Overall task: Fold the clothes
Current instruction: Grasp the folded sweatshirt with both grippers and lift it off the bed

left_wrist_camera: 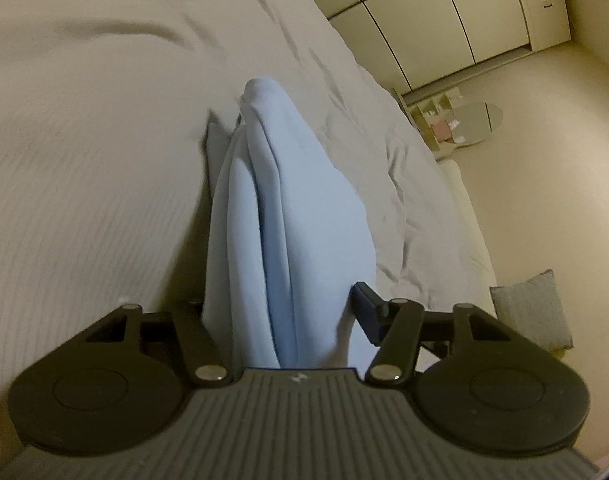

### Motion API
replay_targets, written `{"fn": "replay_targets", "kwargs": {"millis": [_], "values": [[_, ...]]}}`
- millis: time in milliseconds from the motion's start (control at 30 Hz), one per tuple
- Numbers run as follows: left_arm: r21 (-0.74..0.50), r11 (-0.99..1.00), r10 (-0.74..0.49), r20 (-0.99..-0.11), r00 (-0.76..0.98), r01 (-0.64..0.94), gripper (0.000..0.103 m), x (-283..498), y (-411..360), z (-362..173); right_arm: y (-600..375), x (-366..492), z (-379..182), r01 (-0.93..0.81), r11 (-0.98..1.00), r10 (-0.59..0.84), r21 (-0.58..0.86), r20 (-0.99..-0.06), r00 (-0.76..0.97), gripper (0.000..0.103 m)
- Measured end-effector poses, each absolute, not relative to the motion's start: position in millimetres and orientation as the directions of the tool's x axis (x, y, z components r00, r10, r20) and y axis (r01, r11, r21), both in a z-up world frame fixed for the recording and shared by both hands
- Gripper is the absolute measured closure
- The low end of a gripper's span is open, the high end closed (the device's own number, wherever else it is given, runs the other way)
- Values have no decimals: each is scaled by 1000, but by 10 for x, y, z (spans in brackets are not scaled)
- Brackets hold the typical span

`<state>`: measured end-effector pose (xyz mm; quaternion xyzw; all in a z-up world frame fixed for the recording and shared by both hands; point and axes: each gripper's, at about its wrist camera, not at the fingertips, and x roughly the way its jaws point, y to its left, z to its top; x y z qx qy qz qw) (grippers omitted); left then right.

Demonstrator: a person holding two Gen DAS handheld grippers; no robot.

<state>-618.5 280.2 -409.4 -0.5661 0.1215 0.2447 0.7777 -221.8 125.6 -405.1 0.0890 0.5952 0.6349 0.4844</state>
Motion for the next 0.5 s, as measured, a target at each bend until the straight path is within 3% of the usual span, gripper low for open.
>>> {"fn": "replay_targets", "kwargs": {"millis": [67, 167, 233, 500], "values": [[-832, 243, 216, -456, 863, -500, 53, -6156, 2893, -4120, 1394, -2208, -4128, -493, 162, 711, 855, -448, -543, 27], [-832, 241, 185, -465, 866, -499, 63, -6112, 2949, -4147, 1584, -2196, -4223, -487, 134, 691, 863, -434, -578, 38], [-823, 242, 176, -484, 857, -514, 69, -6088, 2967, -4139, 1680, -2206, -4247, -503, 127, 667, 855, -449, -595, 52], [-693, 269, 208, -636, 743, -669, 82, -5806, 2883, -3490, 1773, -2219, -3771, -512, 209, 623, 833, -518, -587, 74]]}}
